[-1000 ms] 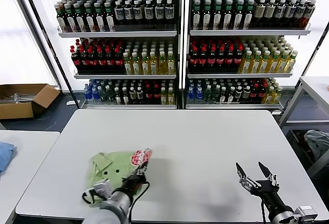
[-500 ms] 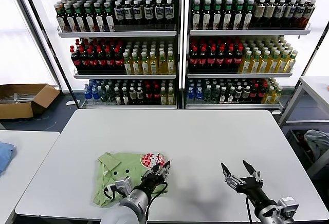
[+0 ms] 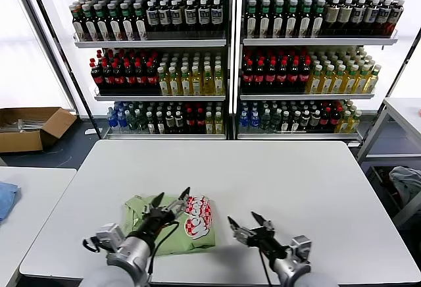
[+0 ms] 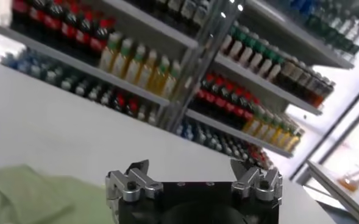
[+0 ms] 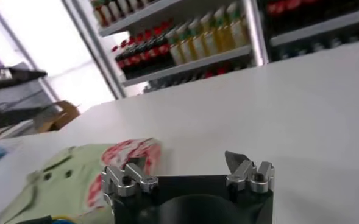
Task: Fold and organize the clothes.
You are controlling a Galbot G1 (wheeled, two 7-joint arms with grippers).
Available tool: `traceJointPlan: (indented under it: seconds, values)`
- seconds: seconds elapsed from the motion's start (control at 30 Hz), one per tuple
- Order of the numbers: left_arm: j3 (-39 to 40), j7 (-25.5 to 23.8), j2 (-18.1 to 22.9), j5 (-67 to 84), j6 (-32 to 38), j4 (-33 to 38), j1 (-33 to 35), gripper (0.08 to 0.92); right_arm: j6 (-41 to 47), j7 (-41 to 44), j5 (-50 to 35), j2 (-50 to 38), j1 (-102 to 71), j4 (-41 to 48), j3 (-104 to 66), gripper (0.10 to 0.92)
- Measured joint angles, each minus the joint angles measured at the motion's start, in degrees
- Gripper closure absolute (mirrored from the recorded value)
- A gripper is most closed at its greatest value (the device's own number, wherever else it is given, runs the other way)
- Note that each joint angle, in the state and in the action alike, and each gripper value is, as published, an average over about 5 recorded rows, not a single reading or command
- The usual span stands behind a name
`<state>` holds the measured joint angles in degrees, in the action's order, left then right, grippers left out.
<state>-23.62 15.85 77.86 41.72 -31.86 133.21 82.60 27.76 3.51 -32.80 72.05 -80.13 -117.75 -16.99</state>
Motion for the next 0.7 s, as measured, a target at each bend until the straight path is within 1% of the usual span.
traceJointPlan:
  seconds: [0.13,0.2,0.43,0.7]
  values:
    - [-3.5,-0.5,0.2,0.0,0.0,2.2,2.0,0.177,1.1,-0.6,-1.8,-0.1,4.5,3.6,5.8,0.208]
    - [-4.9,-0.7,0.5,0.0,0.0,3.1,3.0,0.177,1.6,-0.7,-2.7,0.1,6.6,5.4,8.2,0.234]
    - [-8.5,-0.6,0.8,0.4,-0.5,4.8,4.7,0.177,2.6,-1.4,-4.4,0.4,11.2,9.5,14.2,0.423]
    - [-9.5,0.5,1.2,1.0,-0.9,5.5,5.7,0.177,2.7,-1.0,-3.8,-0.6,11.9,9.7,16.1,0.657]
